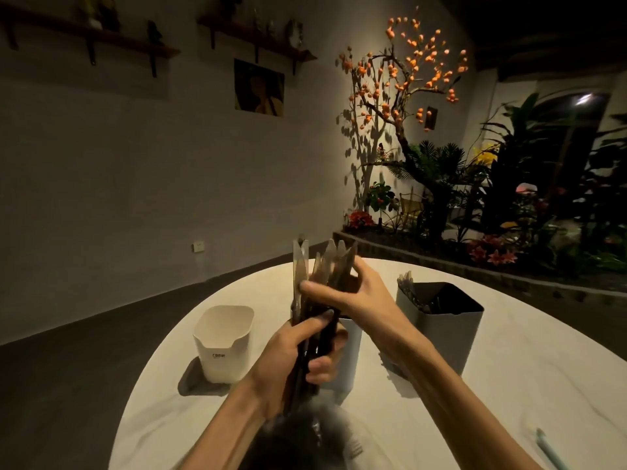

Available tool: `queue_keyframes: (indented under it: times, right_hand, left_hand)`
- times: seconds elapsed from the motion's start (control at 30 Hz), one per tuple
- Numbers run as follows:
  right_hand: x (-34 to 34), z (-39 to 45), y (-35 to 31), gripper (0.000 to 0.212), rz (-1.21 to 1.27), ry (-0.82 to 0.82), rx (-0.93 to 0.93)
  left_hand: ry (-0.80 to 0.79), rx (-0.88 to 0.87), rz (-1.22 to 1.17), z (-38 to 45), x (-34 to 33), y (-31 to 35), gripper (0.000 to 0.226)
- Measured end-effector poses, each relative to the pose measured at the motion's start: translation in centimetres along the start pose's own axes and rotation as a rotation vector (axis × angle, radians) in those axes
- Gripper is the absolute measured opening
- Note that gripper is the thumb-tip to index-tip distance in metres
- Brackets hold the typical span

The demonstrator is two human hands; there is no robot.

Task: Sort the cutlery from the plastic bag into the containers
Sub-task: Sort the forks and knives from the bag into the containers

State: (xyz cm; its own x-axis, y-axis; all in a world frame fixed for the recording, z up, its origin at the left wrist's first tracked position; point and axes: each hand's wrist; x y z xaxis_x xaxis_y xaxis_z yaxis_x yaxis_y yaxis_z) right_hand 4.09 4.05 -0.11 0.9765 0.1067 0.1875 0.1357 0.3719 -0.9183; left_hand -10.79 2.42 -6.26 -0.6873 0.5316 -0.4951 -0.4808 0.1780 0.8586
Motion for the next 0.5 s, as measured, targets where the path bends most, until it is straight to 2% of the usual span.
queue_keyframes:
  times: [0.07,0.1,0.3,0.5]
  right_hand:
    - [0.7,-2.0,0.2,0.019,0.103,-0.010,-0.063]
    - [1.4,-2.9,0.2,0.013,0.167,0.003,-0.084]
    - [4.7,-5.0,-0.7,0.028,0.363,-0.045,-0.102]
    - [7.0,-6.2,-1.8,0.024,0.380,-0.064,-0.075]
  left_hand:
    - [-0.012,-0.012,0.087,-0.2,-1.2,-0.4,0.034]
    - [-0.019,-0.014,0.131,-0.1,-1.9,-0.7,0.036]
    - [-0.089,-0.003,0.161,0.2,-5.1,-1.9,0.038]
    - [-0.154,0.004,0.144,0.9,-7.1,-2.4,0.039]
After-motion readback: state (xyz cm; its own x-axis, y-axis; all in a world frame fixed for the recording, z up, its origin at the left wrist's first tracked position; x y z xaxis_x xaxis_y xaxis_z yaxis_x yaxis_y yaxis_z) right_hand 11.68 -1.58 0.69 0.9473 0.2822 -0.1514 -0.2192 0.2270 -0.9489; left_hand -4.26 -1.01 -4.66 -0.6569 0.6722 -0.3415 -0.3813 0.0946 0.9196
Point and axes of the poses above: each hand's wrist, its own z-axis towards the middle knuckle, its own x-axis out of the back of the hand, y = z × x, and after that the axes turned 3 degrees about y, right-handed
